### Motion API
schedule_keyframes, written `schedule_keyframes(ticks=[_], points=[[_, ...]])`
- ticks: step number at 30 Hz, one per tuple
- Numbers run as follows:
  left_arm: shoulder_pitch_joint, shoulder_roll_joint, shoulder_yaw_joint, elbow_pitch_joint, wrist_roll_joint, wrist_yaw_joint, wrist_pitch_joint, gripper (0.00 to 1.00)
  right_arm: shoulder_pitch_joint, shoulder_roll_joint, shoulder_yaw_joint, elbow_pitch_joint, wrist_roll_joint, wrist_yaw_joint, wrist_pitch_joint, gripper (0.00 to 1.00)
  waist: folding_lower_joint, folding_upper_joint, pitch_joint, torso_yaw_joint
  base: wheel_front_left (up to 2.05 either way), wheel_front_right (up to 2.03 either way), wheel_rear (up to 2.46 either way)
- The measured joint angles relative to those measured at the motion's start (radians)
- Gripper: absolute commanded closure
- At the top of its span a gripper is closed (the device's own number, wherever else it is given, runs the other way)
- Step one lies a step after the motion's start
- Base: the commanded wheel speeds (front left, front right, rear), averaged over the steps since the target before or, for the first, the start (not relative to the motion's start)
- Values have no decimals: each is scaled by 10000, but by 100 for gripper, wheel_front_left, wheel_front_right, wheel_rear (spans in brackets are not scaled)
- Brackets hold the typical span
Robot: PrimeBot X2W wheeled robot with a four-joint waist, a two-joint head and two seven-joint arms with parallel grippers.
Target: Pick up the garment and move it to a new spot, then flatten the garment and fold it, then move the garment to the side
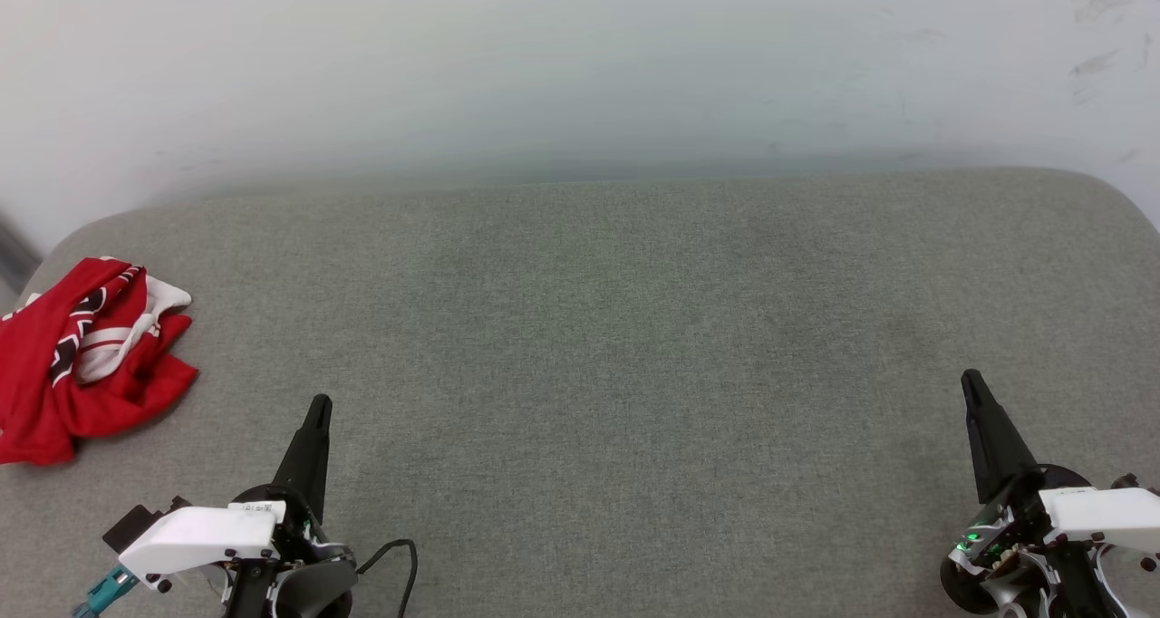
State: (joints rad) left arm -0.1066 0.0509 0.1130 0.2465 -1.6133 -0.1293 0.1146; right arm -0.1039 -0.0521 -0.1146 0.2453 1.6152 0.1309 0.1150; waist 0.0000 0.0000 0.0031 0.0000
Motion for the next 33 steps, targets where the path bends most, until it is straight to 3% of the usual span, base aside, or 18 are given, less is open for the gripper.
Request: schedule_keyframes(ticks=[33], points=[[0,0,-2,0,0,2,0,100,0,0,0,0,0,0,0,100,0,0,0,0,0,0,0]])
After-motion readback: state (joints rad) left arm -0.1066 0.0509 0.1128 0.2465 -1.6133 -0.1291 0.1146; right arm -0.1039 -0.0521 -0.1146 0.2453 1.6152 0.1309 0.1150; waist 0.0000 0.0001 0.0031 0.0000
